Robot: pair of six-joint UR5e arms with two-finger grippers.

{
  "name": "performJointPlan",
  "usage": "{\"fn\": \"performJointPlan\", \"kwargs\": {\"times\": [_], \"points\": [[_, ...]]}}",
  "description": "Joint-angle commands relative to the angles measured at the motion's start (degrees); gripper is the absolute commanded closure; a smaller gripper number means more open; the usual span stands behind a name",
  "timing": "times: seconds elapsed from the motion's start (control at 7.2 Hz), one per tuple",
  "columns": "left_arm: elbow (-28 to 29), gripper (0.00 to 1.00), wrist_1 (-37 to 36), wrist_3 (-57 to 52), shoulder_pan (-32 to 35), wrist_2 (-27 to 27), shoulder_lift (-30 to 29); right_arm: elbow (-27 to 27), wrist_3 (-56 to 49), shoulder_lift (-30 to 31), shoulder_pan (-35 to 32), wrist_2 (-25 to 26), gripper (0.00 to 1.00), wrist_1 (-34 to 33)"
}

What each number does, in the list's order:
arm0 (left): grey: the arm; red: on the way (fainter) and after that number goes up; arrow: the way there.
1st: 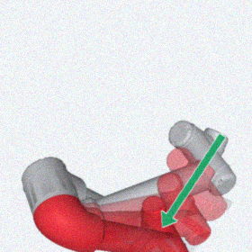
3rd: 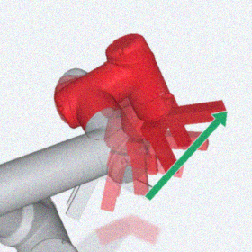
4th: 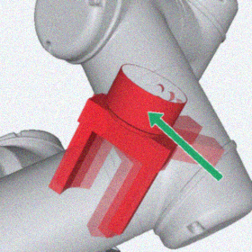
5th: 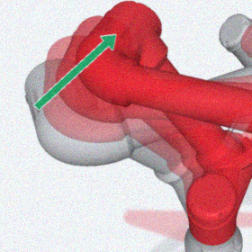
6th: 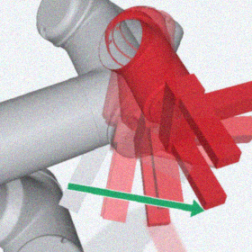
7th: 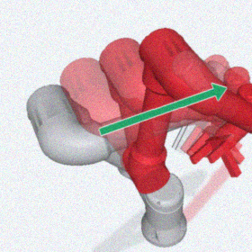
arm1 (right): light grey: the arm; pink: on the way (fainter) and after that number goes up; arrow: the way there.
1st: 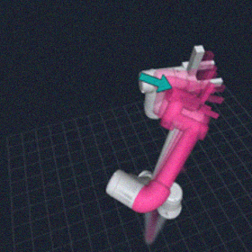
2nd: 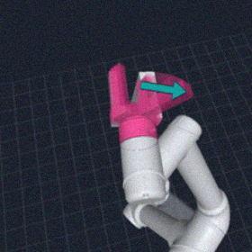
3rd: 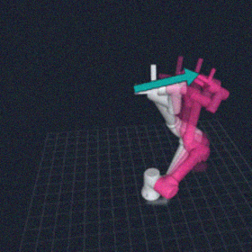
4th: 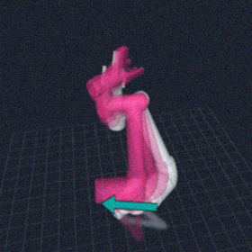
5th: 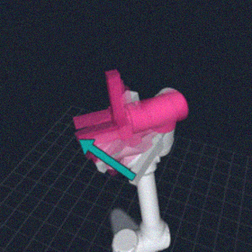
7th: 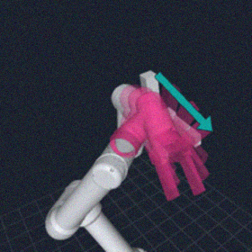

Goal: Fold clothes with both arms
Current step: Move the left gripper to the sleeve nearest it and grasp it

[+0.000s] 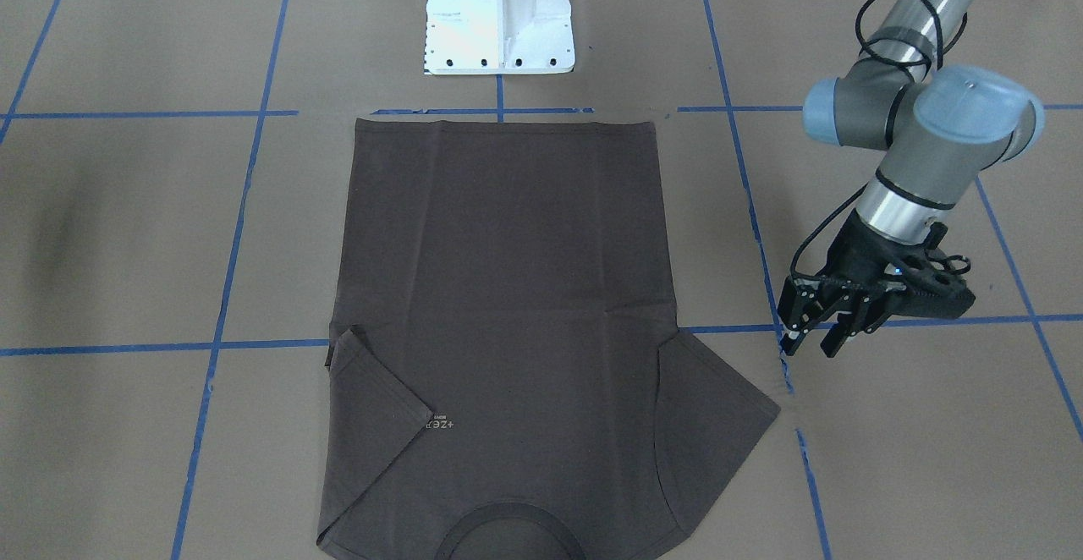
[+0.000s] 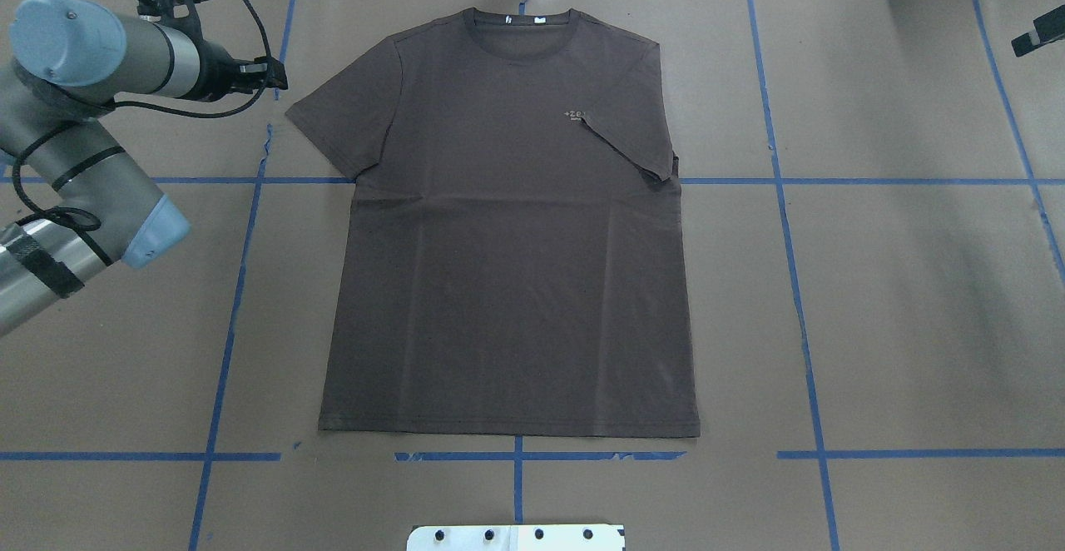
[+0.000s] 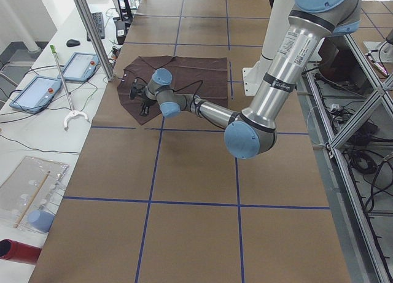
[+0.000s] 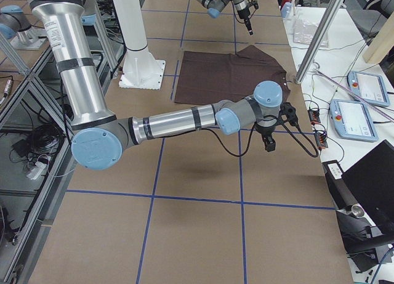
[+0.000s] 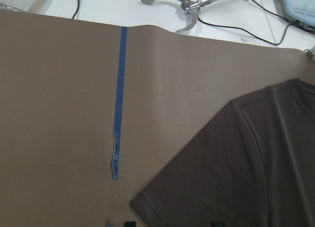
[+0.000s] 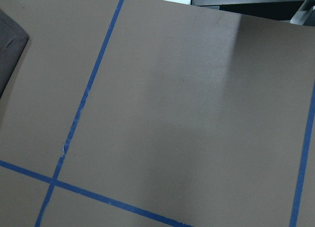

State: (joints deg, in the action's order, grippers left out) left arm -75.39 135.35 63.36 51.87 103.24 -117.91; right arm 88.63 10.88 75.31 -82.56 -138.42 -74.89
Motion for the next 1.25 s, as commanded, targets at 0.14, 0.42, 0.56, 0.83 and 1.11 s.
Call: {"fn": "performJointPlan", "kwargs": {"times": [0.14, 0.42, 0.56, 0.83, 1.11], "points": [[9.6, 0.43, 0.8, -0.2, -2.6, -4.6, -4.8, 0.5, -0.1, 0.6, -0.1, 0.0, 0.0, 0.0], [12.3, 0.44, 0.9, -2.2, -2.9, -4.7, -5.9, 0.3, -0.1, 0.6, -0.1, 0.1, 0.0, 0.0], [12.4, 0.44, 0.9, -2.9, -2.9, -4.7, -5.9, 0.2, -0.1, 0.5, 0.0, 0.1, 0.0, -0.1], [12.4, 0.45, 0.9, -4.7, -2.9, -4.6, -5.9, 0.0, -0.2, 0.5, 0.0, 0.3, 0.0, -0.1], [12.4, 0.45, 0.9, -5.0, -3.0, -4.6, -5.9, -0.1, -0.1, 0.5, 0.0, 0.3, 0.0, -0.1]]}}
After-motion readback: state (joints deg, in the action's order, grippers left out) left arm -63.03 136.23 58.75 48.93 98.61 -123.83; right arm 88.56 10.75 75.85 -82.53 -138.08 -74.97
